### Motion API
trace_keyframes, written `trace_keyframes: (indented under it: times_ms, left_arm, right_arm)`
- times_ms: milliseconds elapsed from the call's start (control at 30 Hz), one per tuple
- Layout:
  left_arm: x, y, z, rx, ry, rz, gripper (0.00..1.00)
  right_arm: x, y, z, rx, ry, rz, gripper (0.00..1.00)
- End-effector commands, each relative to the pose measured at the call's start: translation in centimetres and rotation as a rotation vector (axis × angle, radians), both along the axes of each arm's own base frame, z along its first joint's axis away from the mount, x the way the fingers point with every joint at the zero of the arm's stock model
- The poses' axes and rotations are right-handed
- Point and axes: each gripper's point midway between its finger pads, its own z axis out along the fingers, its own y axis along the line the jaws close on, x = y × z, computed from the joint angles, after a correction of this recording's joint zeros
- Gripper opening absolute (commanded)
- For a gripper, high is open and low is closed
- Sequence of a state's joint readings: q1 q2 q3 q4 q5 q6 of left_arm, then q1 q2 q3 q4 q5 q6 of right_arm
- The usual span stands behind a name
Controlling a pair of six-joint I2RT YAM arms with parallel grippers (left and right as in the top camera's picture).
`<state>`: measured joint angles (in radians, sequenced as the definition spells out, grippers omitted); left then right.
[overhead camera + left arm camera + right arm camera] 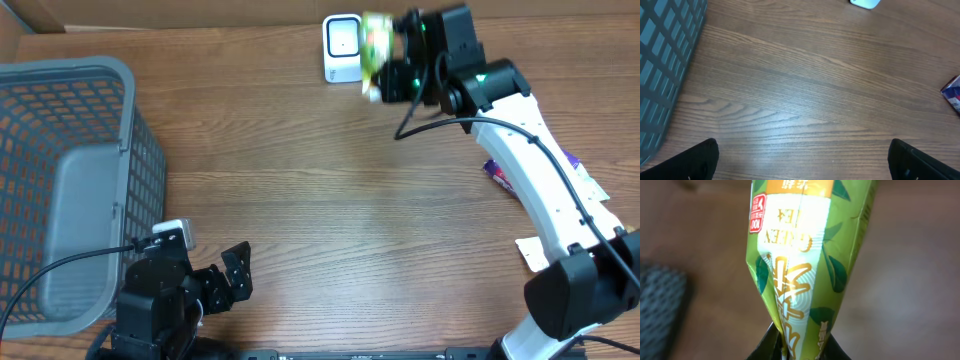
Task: Scan the item barcode
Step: 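Hold the green tea pouch in front of the white scanner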
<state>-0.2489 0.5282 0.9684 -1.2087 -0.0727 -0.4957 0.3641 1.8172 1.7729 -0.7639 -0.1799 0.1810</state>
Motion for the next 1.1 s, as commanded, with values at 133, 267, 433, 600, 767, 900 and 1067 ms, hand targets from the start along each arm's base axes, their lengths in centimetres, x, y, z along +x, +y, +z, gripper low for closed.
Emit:
trace_keyframes:
  times_ms: [133, 267, 433, 600, 767, 900, 1067]
  left_arm:
    - [0.0, 0.2, 0.2, 0.007, -0.01, 0.008, 1.0]
    - [0.0, 0.2, 0.2, 0.007, -0.01, 0.008, 1.0]
    - [0.0, 0.2, 0.2, 0.007, -0.01, 0.008, 1.0]
    - [0.0, 0.2, 0.2, 0.007, -0.01, 0.008, 1.0]
    - [0.0, 0.2, 0.2, 0.007, -0.01, 0.008, 1.0]
    - [0.0, 0.2, 0.2, 0.007, -0.01, 0.008, 1.0]
    - [0.0, 0.2, 0.2, 0.007, -0.01, 0.008, 1.0]
  right_arm:
    - [4.1, -2.7, 6.0, -0.463, -0.406, -0.152, 0.04]
    - [6.5, -3.1, 5.3, -0.637, -0.488, -0.217, 0.04]
    - [10.0, -2.8, 2.8, -0.839, -0.566, -0.216, 0.04]
    - [12.1, -1.7, -3.0, -1.197, -0.554, 0.072, 0.04]
    - [13.8, -1.2, -6.4, -1.381, -0.568, 0.187, 0.04]
    - [14.8, -0.5, -7.5, -1.388, -0.612, 0.172, 0.04]
    - [15.1, 0.2, -7.7, -1.362, -0.641, 0.188, 0.04]
